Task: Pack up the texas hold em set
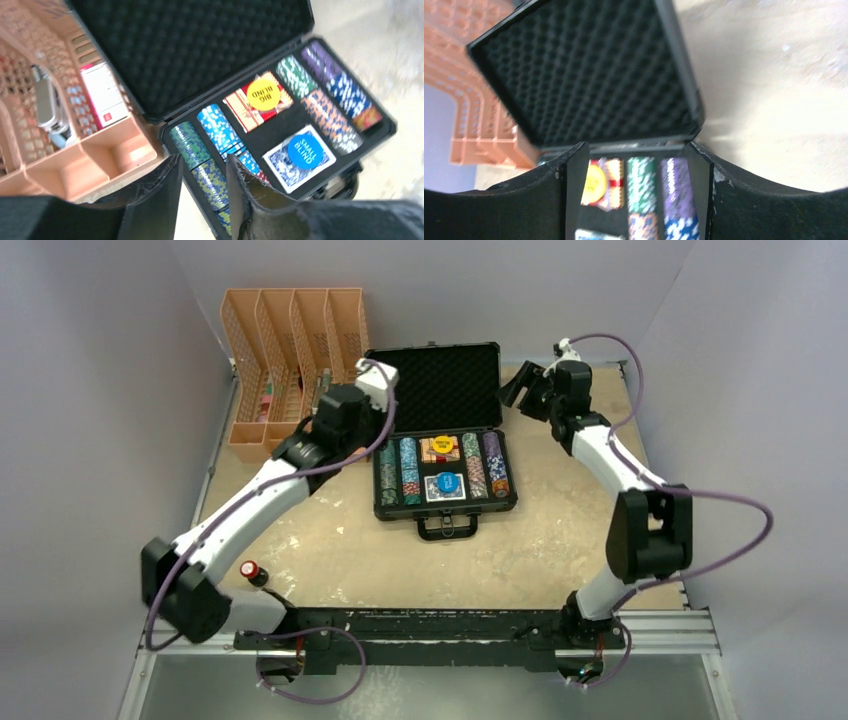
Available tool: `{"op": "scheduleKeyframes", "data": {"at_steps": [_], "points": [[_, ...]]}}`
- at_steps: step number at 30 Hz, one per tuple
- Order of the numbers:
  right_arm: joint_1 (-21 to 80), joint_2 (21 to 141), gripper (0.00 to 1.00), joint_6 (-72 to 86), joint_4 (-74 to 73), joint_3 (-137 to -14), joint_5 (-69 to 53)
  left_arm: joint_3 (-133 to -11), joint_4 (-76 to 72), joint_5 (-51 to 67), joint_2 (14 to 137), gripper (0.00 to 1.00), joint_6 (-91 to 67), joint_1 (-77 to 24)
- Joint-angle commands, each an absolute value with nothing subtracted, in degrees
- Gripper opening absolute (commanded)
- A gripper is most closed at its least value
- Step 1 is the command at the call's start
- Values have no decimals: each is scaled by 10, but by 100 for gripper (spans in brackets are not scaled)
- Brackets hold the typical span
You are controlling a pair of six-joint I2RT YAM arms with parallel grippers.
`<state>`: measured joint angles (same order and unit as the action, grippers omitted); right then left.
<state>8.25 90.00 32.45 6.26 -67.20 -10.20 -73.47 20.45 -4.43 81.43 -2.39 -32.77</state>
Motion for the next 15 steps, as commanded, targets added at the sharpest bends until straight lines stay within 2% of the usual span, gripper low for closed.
{"op": "scheduleKeyframes", "data": {"at_steps": [1,5,6,8,15], "points": [[54,974,76,254,72,-770,-120,-656,114,-170,720,40,-190,-324],[47,1070,79,180,62,-866,-174,-630,161,-249,676,55,-251,-323],[47,1094,79,166,59,-891,-181,-618,163,-255,666,62,-252,-323],[47,1135,78,136,54,-936,-194,-592,155,-259,648,68,-243,-323],[45,1244,78,55,27,-1083,-237,-543,110,-247,629,72,-206,-323]]}}
